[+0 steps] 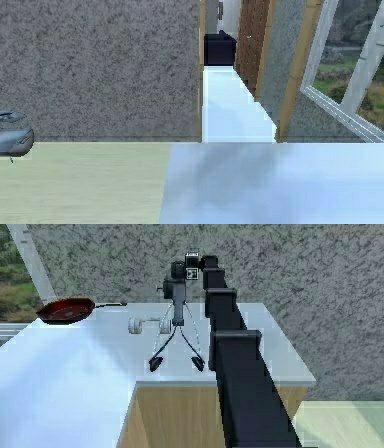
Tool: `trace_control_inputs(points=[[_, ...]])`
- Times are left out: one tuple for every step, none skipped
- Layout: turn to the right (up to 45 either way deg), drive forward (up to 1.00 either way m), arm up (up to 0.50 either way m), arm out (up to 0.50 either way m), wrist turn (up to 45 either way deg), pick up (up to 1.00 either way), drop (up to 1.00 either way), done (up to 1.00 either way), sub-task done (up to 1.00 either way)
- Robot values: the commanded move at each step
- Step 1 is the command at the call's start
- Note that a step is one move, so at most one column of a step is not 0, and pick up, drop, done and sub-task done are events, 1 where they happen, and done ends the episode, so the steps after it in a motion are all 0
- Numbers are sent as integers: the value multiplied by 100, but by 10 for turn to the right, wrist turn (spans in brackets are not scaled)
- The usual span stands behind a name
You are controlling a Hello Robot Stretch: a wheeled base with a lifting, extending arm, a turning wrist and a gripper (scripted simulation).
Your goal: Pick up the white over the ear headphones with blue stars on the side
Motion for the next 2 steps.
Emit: trace_control_inputs(points=[[0, 0, 0, 0, 450, 0, 0, 0, 0], [0, 0, 0, 0, 450, 0, 0, 0, 0]])
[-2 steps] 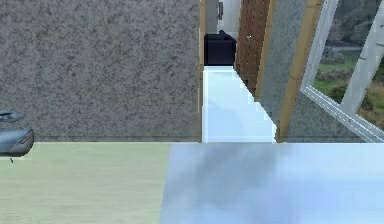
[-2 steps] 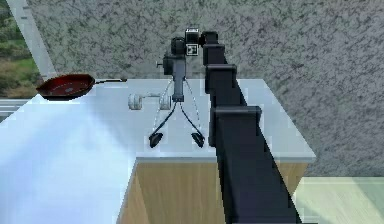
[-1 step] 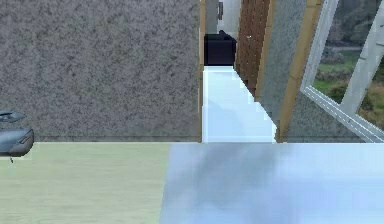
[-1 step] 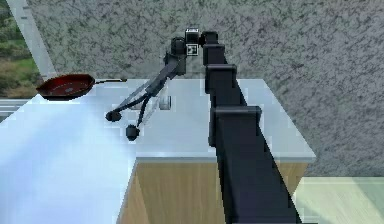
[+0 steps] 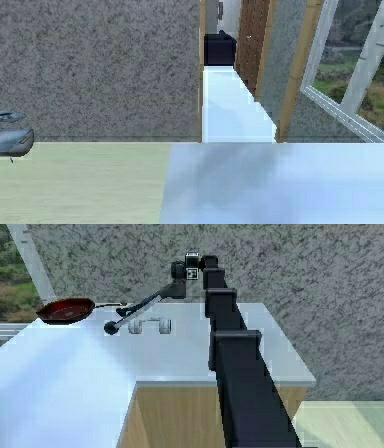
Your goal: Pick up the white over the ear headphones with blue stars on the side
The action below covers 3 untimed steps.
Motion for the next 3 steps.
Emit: trace_control_inputs(points=[[0, 0, 0, 0, 450, 0, 0, 0, 0], [0, 0, 0, 0, 180, 0, 0, 0, 0], [0, 0, -12, 0, 0, 0, 0, 0, 0]])
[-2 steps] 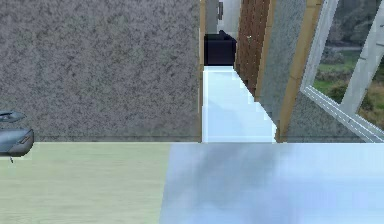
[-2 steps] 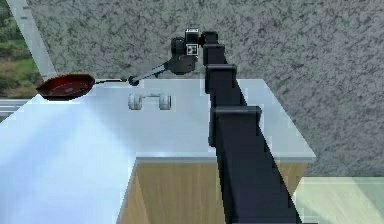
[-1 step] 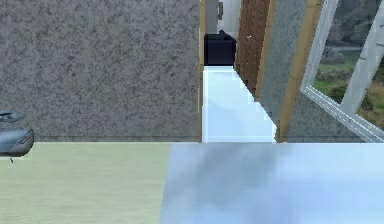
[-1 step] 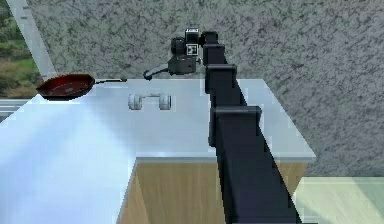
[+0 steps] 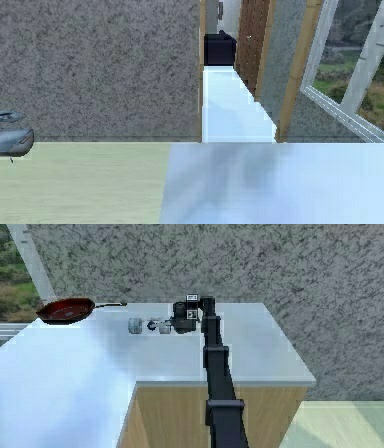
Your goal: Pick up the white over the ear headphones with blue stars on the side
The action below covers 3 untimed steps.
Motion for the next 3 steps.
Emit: trace_control_inputs(points=[[0, 0, 0, 0, 0, 100, 0, 0, 0], [0, 0, 10, 0, 0, 0, 0, 0, 0], [0, 0, 0, 0, 0, 0, 0, 100, 0]])
